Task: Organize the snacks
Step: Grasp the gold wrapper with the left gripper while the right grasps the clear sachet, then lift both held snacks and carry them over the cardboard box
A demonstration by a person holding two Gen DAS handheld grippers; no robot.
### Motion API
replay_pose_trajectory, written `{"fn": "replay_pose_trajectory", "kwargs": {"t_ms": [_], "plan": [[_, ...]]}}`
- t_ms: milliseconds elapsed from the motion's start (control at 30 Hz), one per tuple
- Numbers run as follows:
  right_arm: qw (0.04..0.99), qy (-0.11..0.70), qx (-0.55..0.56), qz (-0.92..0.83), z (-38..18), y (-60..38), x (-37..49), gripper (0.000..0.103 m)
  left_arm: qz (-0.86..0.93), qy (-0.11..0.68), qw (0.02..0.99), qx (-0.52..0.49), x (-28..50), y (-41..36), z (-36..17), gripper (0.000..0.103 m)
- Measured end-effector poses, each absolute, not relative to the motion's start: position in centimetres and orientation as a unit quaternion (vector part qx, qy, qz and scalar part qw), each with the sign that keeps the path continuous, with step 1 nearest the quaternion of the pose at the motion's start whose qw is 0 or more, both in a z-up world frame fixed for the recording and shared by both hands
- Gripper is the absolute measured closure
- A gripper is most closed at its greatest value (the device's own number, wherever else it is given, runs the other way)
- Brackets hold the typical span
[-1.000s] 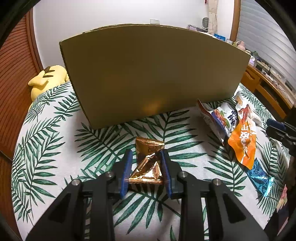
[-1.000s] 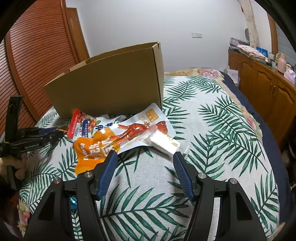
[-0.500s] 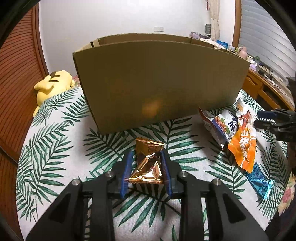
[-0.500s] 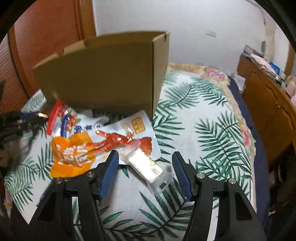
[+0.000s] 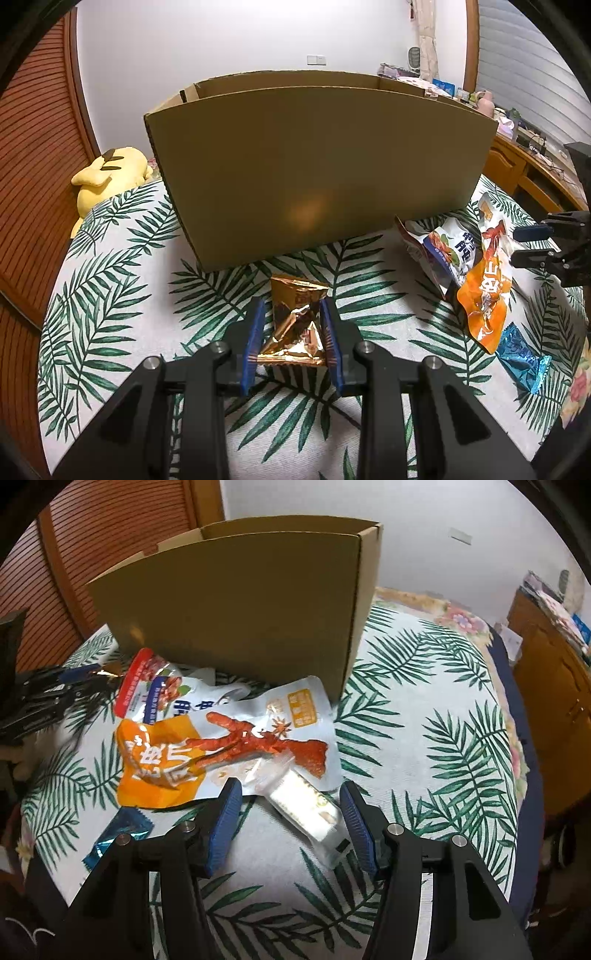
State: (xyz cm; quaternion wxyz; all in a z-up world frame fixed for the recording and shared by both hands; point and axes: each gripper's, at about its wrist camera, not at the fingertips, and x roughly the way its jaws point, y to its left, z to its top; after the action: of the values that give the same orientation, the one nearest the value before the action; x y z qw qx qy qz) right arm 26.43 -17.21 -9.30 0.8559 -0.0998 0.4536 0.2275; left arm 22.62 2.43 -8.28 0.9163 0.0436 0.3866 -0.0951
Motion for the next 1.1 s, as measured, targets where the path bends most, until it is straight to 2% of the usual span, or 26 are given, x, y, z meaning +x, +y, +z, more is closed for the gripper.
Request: {"fn": "replay_pose_trajectory", "kwargs": {"t_ms": [267,367,400,433,467,1100], "plan": [[0.846,0.463,-0.123,0.233,-10.4,-16.8,25.0,0.048,-0.094,0.386,0.917,0.044,22.6,2.4,-8.3,0.073],[0.853,0.458,-0.113,0.224,-10.3,-17.0,25.0,0.058,-0.094,0.386,0.917,0.044,22.6,2.4,-8.3,0.073],[0.856,0.455,-0.111,0.218,-10.4,-17.0,25.0,0.064,-0.094,0.386,0.917,0.044,22.6,2.4,-8.2,0.073],[0.859,0.452,-0.112,0.213,-10.3,-17.0,25.0,0.077,-0.094,0.385,0.917,0.043,22.6,2.4,-8.2,0.073],[0.863,0.448,-0.116,0.203,-10.3,-17.1,25.0,0.083,-0.094,0.385,0.917,0.043,22.6,2.4,-8.2,0.073],[0.908,0.384,0.009,0.168,-8.9,-19.8,19.3,0.083,-0.09,0.364,0.926,0.043,21.8,2.4,-7.6,0.074]]}}
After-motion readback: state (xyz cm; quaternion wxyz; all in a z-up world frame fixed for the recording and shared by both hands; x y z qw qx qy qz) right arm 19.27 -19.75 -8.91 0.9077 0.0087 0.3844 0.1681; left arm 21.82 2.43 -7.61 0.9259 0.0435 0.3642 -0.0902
